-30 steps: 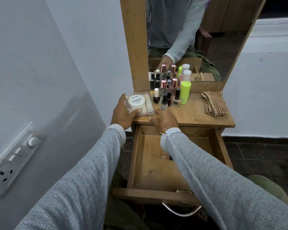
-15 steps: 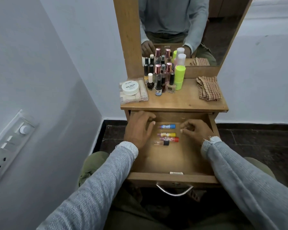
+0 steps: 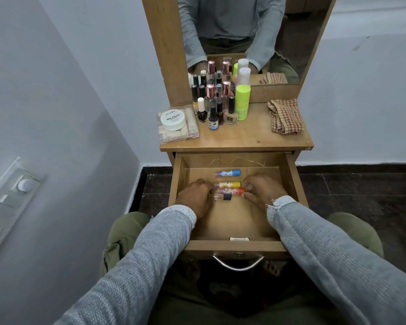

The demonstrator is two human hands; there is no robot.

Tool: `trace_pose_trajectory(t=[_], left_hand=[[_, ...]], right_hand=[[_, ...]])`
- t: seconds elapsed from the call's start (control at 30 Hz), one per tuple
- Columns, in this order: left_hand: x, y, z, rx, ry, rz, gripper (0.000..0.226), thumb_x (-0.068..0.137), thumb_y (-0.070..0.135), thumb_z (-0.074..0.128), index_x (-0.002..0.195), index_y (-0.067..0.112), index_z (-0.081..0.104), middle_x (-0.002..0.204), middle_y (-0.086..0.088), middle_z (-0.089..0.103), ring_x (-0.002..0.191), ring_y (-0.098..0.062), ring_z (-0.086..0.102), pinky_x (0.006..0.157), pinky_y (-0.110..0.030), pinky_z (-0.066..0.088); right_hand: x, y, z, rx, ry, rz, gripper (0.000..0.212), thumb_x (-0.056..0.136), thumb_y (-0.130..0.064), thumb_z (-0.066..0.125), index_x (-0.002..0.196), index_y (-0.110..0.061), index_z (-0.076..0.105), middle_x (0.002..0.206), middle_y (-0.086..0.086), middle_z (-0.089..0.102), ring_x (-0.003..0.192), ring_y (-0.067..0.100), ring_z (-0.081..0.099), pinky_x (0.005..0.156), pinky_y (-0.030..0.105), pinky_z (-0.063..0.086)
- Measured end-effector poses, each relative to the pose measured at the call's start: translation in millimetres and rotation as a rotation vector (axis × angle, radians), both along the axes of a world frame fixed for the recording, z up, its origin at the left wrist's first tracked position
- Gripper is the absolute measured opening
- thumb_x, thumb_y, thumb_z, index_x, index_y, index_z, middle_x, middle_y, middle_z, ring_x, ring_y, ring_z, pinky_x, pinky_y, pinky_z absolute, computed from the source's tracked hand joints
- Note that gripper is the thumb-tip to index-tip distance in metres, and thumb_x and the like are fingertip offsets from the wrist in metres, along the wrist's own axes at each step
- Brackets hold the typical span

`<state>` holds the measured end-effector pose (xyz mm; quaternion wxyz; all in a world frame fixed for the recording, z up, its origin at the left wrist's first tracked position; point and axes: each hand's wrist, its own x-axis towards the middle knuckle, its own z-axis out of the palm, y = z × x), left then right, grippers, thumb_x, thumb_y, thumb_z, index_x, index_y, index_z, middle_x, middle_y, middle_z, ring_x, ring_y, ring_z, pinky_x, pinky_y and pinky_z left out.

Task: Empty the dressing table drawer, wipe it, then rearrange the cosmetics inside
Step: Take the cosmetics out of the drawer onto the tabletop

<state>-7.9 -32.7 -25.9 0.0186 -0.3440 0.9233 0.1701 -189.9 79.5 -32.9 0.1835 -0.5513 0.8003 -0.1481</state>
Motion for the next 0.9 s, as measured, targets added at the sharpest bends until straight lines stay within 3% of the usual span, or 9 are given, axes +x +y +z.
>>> trace_pose_trajectory(t=[0.2,0.33,0.53,0.7,0.9], left_hand=[[-1.8,2.5,2.3,-0.017,-0.062,-0.016,0.026,0.092,0.027,0.056,0.116,0.019,0.057,0.114,-0.005,0.057,0.102,-0.026,0.059,0.080,-0.035,0.048],[1.5,1.8,3.3,0.016,-0.059,0.006,0.017,0.090,0.029,0.059,0.105,0.021,0.059,0.109,-0.003,0.061,0.097,-0.024,0.060,0.079,-0.033,0.048],[8.1,1.5,7.6,0.116,0.075,0.050,0.010,0.088,0.029,0.062,0.095,0.023,0.064,0.096,0.003,0.067,0.085,-0.016,0.063,0.080,-0.036,0.055],[7.9,3.3,13.5,0.130,0.235,0.098,0.008,0.085,0.032,0.066,0.088,0.025,0.065,0.089,0.008,0.068,0.079,-0.009,0.062,0.076,-0.034,0.056],[-6.9,7.6,34.4,0.116,0.451,0.109,0.011,0.086,0.034,0.068,0.084,0.024,0.063,0.078,0.011,0.065,0.070,-0.003,0.060,0.067,-0.031,0.055]], right_hand=[[3.5,-4.1,-2.1,0.118,0.100,0.020,0.024,0.086,-0.030,0.065,0.108,-0.022,0.057,0.105,-0.001,0.058,0.090,0.016,0.056,0.075,0.029,0.048],[5.1,-0.5,0.3,0.092,0.029,0.011,0.018,0.083,-0.031,0.067,0.096,-0.022,0.059,0.094,-0.004,0.060,0.082,0.014,0.058,0.071,0.029,0.051],[-3.6,10.4,9.7,-0.227,-0.285,-0.136,0.018,0.075,-0.020,0.076,0.084,-0.018,0.060,0.078,-0.010,0.062,0.071,0.007,0.061,0.064,0.017,0.049],[-4.4,21.3,31.4,-0.513,-0.359,-0.226,0.019,0.074,-0.019,0.077,0.082,-0.013,0.061,0.078,-0.004,0.065,0.069,0.009,0.061,0.061,0.018,0.053],[-10.1,22.1,68.3,-0.758,-0.357,-0.294,0.021,0.076,-0.016,0.078,0.085,-0.011,0.059,0.077,-0.011,0.062,0.067,-0.002,0.060,0.059,0.008,0.048]])
